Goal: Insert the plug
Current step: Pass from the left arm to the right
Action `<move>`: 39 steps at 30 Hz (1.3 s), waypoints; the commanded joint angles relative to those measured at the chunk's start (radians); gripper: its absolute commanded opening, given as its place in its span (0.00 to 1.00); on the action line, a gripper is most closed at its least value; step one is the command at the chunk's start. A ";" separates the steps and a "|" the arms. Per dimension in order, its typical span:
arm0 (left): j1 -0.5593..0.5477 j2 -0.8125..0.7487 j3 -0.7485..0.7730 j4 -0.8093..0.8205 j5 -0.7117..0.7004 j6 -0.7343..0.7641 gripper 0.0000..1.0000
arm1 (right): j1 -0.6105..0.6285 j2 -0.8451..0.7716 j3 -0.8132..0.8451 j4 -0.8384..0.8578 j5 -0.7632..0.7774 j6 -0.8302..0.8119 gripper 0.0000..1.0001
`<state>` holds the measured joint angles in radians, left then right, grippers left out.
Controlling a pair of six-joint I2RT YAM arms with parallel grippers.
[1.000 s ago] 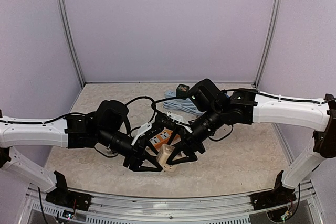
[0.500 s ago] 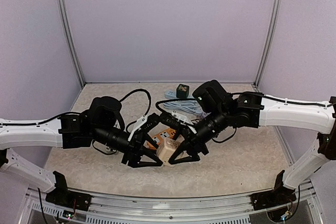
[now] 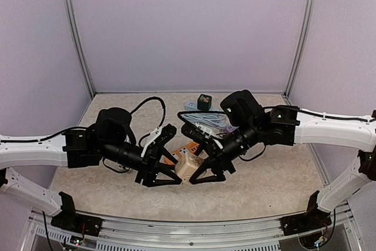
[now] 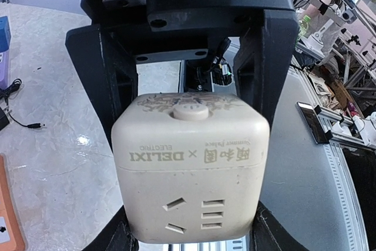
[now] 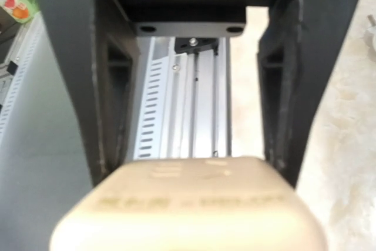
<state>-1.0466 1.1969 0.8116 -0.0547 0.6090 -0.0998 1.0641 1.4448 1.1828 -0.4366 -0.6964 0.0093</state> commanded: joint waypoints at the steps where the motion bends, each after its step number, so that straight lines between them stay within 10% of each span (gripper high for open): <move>1: -0.014 -0.013 0.001 0.027 0.033 0.041 0.06 | -0.014 -0.018 0.000 0.006 -0.067 0.024 0.70; 39: -0.033 0.026 0.003 0.047 0.023 0.041 0.05 | -0.038 0.036 -0.026 0.067 -0.192 0.045 0.72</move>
<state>-1.0695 1.2247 0.8120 -0.0513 0.6415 -0.0692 1.0313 1.4792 1.1893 -0.4026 -0.8562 0.0429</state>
